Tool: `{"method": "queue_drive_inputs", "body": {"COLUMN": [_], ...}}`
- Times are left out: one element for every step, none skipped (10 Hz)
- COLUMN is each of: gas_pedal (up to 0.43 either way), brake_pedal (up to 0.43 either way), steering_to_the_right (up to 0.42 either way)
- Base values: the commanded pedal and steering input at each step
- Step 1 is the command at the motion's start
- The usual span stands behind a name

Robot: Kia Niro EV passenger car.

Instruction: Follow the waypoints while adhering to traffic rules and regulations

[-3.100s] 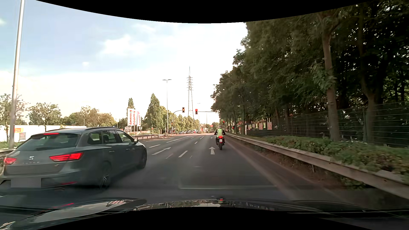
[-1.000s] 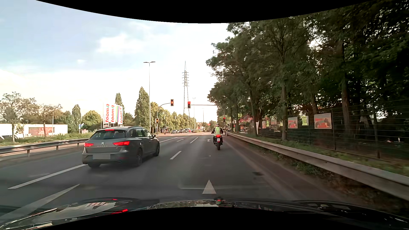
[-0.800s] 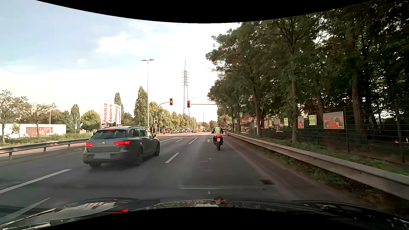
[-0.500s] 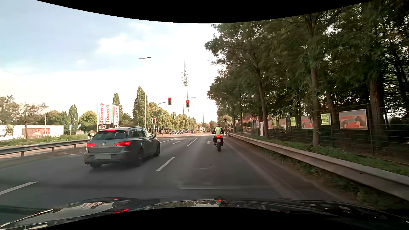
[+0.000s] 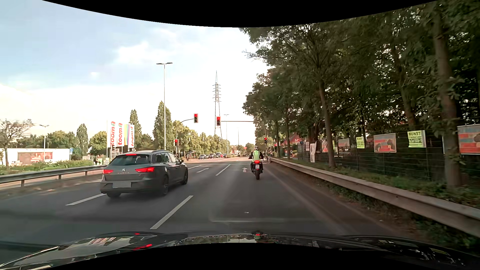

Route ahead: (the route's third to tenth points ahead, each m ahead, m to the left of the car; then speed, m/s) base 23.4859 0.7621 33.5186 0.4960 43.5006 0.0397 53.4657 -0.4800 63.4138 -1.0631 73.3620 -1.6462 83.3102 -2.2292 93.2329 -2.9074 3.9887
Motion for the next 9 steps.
{"method": "queue_drive_inputs", "body": {"gas_pedal": [0.02, 0.02, 0.02, 0.02, 0.02, 0.02, 0.02, 0.02, 0.02], "brake_pedal": [0.0, 0.0, 0.0, 0.0, 0.0, 0.0, 0.0, 0.0, 0.0], "steering_to_the_right": [-0.001, -0.001, -0.001, -0.001, 0.0, 0.0, 0.0, 0.001, 0.0]}}
